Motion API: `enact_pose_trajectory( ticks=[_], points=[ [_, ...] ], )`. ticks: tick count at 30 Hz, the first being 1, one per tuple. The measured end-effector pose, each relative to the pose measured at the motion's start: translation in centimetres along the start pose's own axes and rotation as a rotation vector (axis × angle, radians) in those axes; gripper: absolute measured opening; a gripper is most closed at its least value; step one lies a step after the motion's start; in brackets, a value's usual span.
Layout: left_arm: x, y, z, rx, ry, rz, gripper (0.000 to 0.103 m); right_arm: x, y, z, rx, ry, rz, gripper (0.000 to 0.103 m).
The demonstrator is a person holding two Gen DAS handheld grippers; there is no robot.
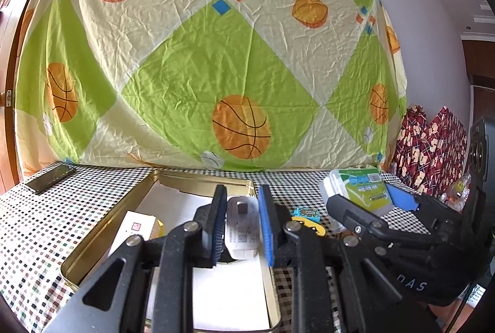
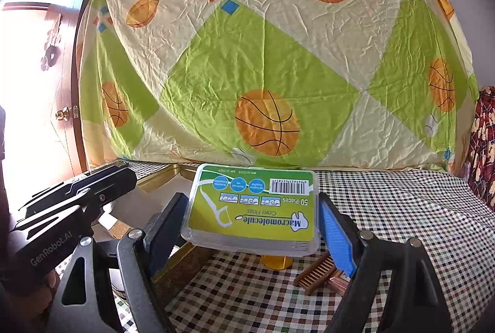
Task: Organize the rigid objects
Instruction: 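Release the white plug into the tin with left tool while right tool releases green box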
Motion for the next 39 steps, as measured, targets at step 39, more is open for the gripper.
enact_pose_trajectory(
  ticks=[39],
  points=[
    [0.6, 1.8, 7.9, 0.070, -0.034, 0.103, 0.019, 1.0, 6.1, 6.9, 0.108, -0.100, 0.138, 0.084]
  ],
)
Point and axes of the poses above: each gripper's, at about its wrist camera, not at the fingertips, and y roughly the way its jaws point, z to its left, x to its top, the point moved 8 cm from there along y, roughly the way its jaws point, and after that the axes turned 4 degrees about z, right-handed, at the moved point
